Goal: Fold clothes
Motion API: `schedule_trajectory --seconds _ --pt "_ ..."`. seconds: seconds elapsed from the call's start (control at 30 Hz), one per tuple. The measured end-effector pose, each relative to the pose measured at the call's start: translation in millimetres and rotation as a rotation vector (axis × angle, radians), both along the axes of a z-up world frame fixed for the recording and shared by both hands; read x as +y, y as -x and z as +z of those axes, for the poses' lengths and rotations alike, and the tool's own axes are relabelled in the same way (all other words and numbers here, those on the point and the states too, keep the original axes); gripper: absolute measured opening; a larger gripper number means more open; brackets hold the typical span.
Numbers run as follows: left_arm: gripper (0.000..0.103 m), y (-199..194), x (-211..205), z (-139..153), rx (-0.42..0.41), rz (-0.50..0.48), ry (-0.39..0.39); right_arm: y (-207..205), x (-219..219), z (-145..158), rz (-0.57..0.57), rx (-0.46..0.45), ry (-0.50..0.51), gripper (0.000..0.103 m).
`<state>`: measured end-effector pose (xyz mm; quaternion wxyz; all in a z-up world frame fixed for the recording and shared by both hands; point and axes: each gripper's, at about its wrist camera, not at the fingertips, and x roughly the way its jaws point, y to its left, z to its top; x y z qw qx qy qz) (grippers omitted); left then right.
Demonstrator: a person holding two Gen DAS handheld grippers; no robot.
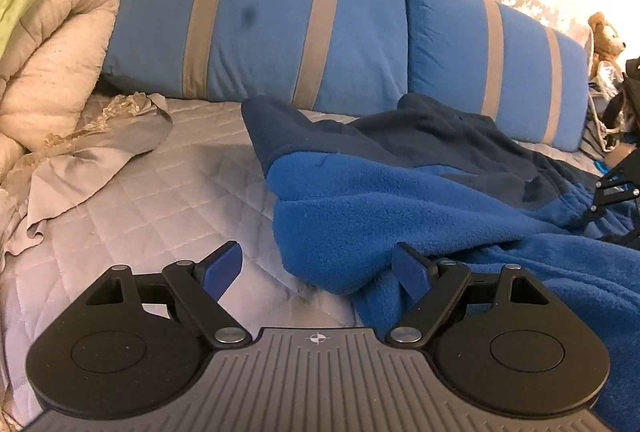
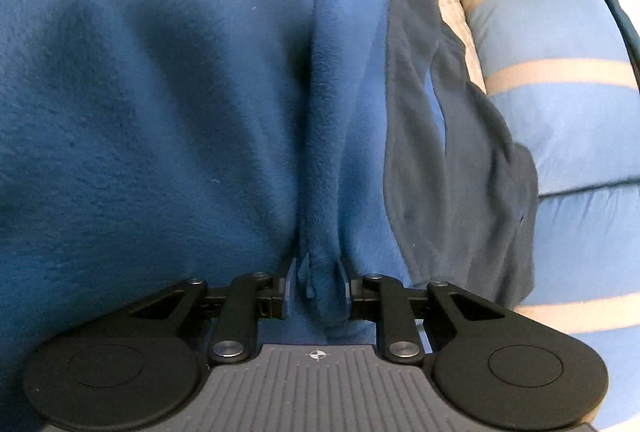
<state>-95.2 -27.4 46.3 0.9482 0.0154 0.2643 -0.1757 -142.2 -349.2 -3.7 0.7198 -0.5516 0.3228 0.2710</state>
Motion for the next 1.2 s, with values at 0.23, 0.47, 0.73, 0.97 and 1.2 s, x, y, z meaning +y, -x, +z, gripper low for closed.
schedule_trajectory --seconds 0.23,0.47,0.73,0.97,1.2 --pt "0.082 10.6 -6.3 -5.0 -0.097 0.003 -0.099 -17.4 3.3 47.1 -0.091 -0.183 -0.041 0.009" --pt "0.083 24.2 -24.5 -4.8 -0.199 -0.085 -0.237 -36.0 5.9 99.0 -0.194 -0.372 -0.094 0.009" --pt "0.083 -7.3 -56.5 -8.4 -0.205 -0.06 -0.353 -69.6 15.1 167.3 -0.273 -0.65 -0.145 0.009" --pt "0.084 -19.3 -65.8 -32.0 -0.172 -0.051 -0.503 -70.8 -6.5 213.9 -0.404 -0.851 -0.19 0.009" --pt "0.085 -15.6 -59.9 -34.1 -0.216 -0.086 -0.567 -63.6 -62.5 212.8 -0.535 -0.832 -0.169 0.009"
